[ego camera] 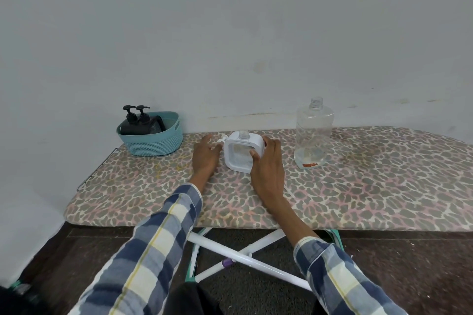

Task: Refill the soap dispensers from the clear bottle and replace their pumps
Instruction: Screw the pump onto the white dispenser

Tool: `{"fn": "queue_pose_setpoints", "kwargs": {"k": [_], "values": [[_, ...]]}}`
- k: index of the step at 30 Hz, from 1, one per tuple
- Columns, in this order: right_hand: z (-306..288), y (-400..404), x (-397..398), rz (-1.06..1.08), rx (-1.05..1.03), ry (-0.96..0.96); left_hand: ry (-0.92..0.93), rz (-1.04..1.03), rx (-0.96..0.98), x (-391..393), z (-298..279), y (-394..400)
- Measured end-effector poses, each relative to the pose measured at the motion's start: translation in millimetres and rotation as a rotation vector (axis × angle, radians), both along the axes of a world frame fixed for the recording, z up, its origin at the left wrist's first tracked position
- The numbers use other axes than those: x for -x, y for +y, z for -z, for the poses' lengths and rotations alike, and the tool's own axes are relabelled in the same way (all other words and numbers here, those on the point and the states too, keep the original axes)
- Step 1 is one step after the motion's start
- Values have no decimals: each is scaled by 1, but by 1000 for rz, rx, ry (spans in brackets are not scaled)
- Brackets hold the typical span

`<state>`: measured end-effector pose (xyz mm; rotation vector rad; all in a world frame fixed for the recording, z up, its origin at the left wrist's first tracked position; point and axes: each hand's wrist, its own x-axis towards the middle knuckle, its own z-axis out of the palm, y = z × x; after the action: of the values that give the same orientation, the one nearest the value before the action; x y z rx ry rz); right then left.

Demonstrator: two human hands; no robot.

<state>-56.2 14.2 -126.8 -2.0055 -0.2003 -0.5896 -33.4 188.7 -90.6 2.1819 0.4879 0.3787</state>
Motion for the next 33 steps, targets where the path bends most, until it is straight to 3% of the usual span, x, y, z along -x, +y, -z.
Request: {"fn": "queue_pose_setpoints", "kwargs": {"k": [6,10,17,22,28,33], "values": [[-1,1,1,6,14,-21,216,49,-214,-16,-11,1],[-2,-1,0,-1,24,-19,114,-14,-117,-19,-8,1],[-2,-3,2,-25,28,-19,-48,-138,461,-11,-23,13],[-3,-2,4,-62,24,-13,-231,-166,985,-4,-41,19],[-5,-1,8,-93,49,-27,-376,-69,1204,-2,-65,8],[-5,-1,9,-91,59,-29,-442,4,1274,-3,-74,-7]]}}
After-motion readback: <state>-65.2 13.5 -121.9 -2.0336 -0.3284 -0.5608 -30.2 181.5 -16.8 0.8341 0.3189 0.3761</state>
